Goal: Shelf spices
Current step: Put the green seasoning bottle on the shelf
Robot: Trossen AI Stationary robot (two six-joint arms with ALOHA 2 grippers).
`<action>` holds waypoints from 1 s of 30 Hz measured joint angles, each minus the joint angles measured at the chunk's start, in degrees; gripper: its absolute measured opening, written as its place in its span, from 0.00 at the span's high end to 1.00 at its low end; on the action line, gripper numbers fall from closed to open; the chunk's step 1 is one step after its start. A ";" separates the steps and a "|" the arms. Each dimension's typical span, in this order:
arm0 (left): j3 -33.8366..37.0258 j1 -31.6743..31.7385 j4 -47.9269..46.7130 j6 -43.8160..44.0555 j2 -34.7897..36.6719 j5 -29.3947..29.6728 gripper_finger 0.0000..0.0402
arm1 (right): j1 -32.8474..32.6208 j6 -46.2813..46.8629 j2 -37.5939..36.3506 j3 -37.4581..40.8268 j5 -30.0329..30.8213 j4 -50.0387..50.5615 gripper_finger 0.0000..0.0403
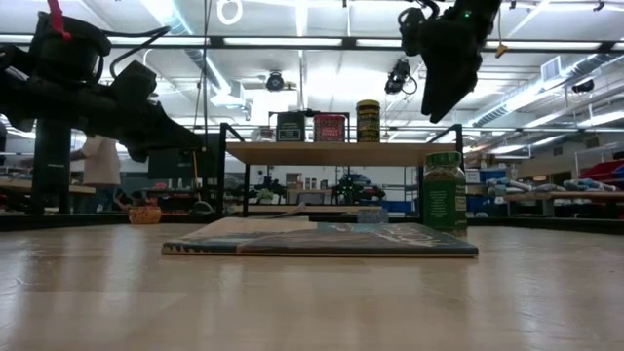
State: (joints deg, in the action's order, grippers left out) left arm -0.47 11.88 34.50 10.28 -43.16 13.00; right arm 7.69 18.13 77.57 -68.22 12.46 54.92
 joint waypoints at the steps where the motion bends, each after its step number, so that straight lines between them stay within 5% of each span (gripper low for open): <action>1: 0.00 0.00 -0.01 0.00 0.00 0.38 0.92 | -0.13 -0.11 -0.15 -0.01 -0.02 0.21 0.23; 30: 0.02 0.00 0.37 -0.92 0.00 2.37 0.92 | -1.91 8.81 -0.25 9.39 -4.58 -7.53 0.23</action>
State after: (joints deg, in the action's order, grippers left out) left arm -0.45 11.88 34.87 9.37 -43.16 15.38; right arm 5.78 26.94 77.32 -58.83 7.88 47.40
